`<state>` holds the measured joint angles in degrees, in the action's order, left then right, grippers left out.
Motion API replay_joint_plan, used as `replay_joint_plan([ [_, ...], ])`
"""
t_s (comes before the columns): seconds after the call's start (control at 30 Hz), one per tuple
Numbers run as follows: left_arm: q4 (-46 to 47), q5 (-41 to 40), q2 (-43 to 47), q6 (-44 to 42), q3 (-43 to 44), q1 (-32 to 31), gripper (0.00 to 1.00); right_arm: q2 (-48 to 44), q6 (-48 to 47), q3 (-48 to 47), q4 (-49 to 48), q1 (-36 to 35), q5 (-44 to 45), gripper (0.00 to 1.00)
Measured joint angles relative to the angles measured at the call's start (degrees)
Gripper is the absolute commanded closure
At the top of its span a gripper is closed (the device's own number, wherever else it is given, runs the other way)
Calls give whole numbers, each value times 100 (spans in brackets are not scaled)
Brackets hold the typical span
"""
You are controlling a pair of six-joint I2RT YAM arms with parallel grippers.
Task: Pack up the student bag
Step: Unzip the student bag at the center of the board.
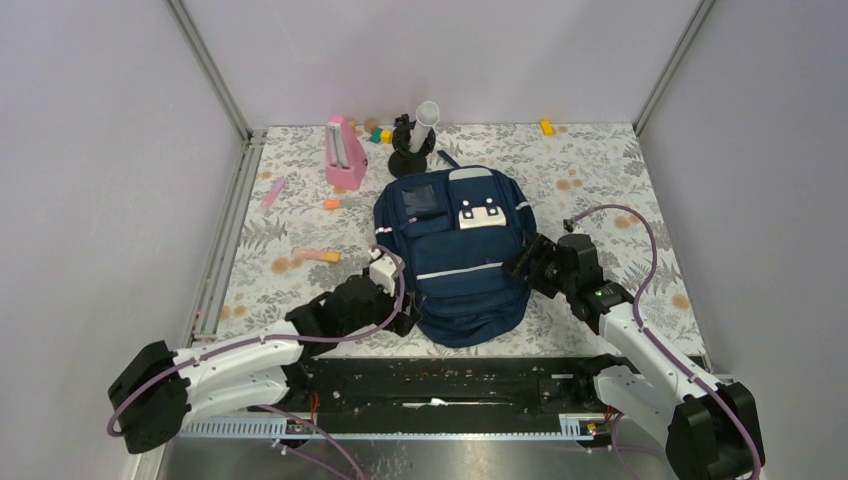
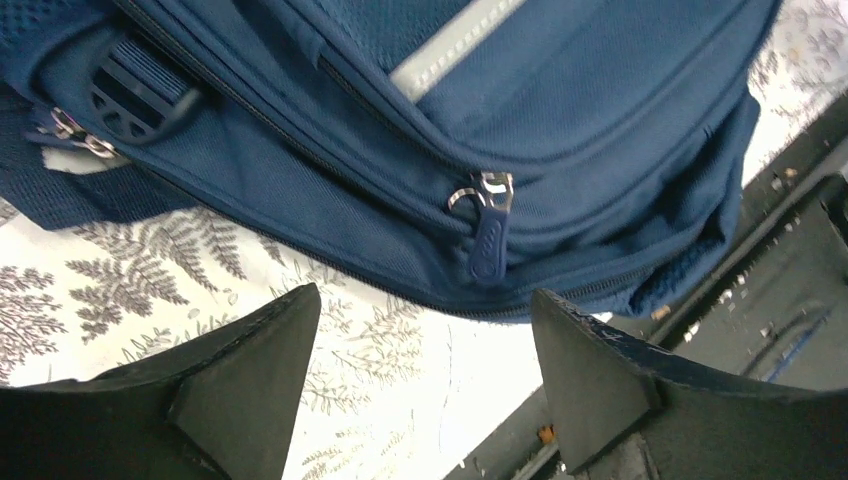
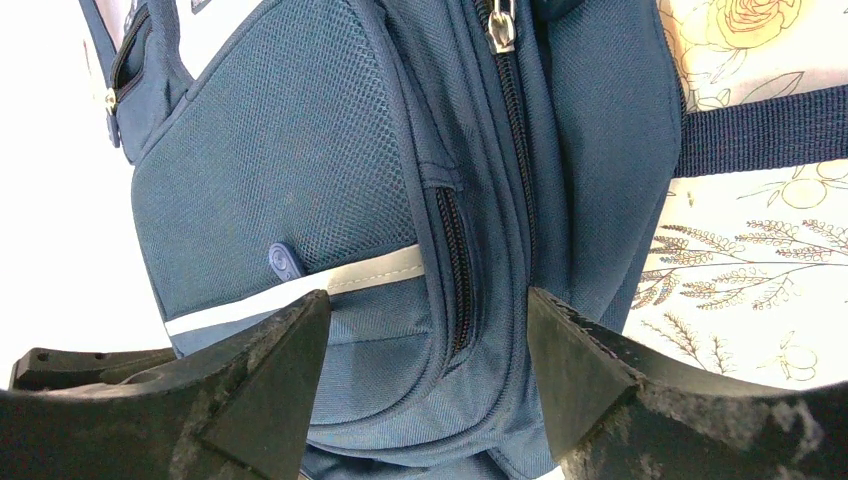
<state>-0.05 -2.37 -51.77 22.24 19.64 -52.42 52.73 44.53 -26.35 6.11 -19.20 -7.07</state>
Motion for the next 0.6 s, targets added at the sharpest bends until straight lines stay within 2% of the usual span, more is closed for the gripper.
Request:
replay_joint_plan([
  [0.1, 173, -293, -289, 2, 140, -59, 27, 0, 26, 0, -2, 9, -7, 23],
  [0.23, 527, -417, -592, 0, 264, -116, 25, -2, 33, 0, 0, 9, -7, 24],
  [0.3, 645, -404, -706, 0, 291, -153, 27, 0, 33, 0, 0, 9, -7, 24],
  [0.37, 739, -389, -841, 0, 321, -184, 32, 0, 35, 0, 0, 9, -7, 24],
  [0.43, 756, -396, -968, 4, 363, -205, 43, 0, 35, 0, 0, 9, -7, 24],
  [0.6, 715, -466, -1158, 42, 470, -236, 62, 0, 42, 0, -2, 9, -13, 24],
])
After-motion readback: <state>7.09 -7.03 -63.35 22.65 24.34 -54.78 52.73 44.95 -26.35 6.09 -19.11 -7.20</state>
